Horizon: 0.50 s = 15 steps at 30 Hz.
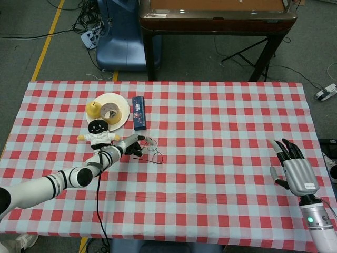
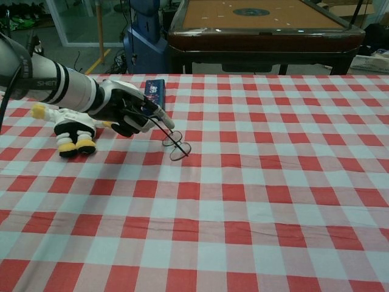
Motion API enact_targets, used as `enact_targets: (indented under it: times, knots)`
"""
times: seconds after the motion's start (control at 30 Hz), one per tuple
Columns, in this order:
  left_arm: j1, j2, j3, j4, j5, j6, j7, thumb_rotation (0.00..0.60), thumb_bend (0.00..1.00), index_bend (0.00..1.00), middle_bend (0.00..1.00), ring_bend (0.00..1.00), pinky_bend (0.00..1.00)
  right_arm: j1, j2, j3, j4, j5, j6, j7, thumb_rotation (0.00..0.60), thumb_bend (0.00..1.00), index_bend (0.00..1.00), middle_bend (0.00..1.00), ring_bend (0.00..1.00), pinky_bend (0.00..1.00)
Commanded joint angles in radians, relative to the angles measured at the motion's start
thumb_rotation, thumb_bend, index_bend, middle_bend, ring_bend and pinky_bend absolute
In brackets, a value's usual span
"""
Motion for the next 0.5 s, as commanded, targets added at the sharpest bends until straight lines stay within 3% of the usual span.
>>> enact_targets:
  times: [0.03, 0.23, 0.5]
  knots:
    - [0.018, 0.016, 0.007, -0.025, 0.026, -0.017, -0.009, 0.6, 0.66, 0.34, 0.98, 0.97, 0.96, 0.001, -0.001, 0.0, -0.001, -0.002, 0.0, 0.0, 0.6, 0.43, 0.0, 0.13, 0.0, 0.08]
    - [0.046, 0.03, -0.006, -0.074, 0.075, -0.009, -0.027, 0.6, 0.66, 0.33, 0.97, 0.96, 0.96, 0.002, -0.002, -0.001, -0.008, -0.011, 0.006, -0.003, 0.6, 0.43, 0.0, 0.13, 0.0, 0.08]
    - [0.086, 0.079, -0.065, -0.157, 0.13, 0.052, -0.056, 0.6, 0.66, 0.31, 0.96, 0.95, 0.96, -0.001, -0.003, -0.003, -0.004, -0.014, 0.01, 0.004, 0.6, 0.43, 0.0, 0.13, 0.0, 0.08]
